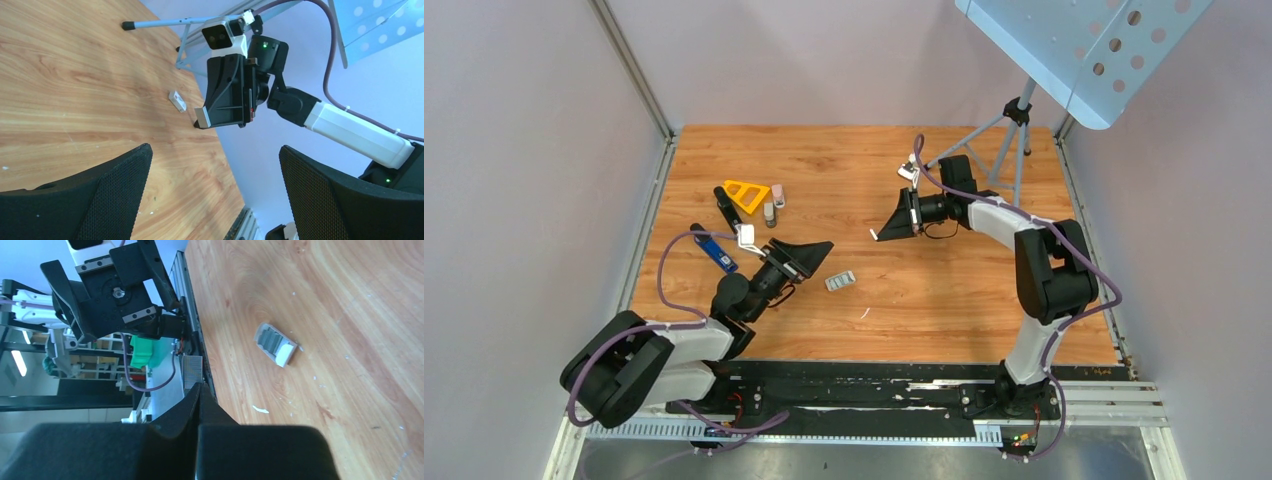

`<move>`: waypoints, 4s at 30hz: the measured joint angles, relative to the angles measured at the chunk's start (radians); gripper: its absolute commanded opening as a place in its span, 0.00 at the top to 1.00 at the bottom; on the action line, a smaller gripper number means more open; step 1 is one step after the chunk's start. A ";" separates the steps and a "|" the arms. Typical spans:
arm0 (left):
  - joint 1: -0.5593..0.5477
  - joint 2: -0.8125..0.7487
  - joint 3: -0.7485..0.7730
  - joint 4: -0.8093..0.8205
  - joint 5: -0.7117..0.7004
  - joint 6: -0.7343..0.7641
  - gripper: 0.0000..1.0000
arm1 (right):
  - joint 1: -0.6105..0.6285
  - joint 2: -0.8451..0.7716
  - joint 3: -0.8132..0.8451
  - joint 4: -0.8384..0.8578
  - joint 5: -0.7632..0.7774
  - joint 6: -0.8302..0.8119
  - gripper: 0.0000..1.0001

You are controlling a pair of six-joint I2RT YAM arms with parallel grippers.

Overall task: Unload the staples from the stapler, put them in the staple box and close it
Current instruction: Place the staple in the staple box.

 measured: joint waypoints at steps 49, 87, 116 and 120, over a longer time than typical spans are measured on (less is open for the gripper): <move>-0.051 0.463 0.213 0.295 0.061 -0.292 0.63 | 0.138 0.023 0.011 0.248 -0.088 0.291 1.00; -0.051 0.447 0.183 0.297 0.034 -0.306 0.94 | 0.138 0.023 0.011 0.247 -0.086 0.290 1.00; -0.030 -0.098 0.310 -0.676 -0.122 -0.056 0.98 | 0.088 -0.012 0.014 -0.122 0.053 -0.169 0.53; -0.034 -0.090 0.533 -1.059 -0.173 0.041 0.99 | 0.088 -0.012 0.015 -0.142 0.070 -0.196 0.53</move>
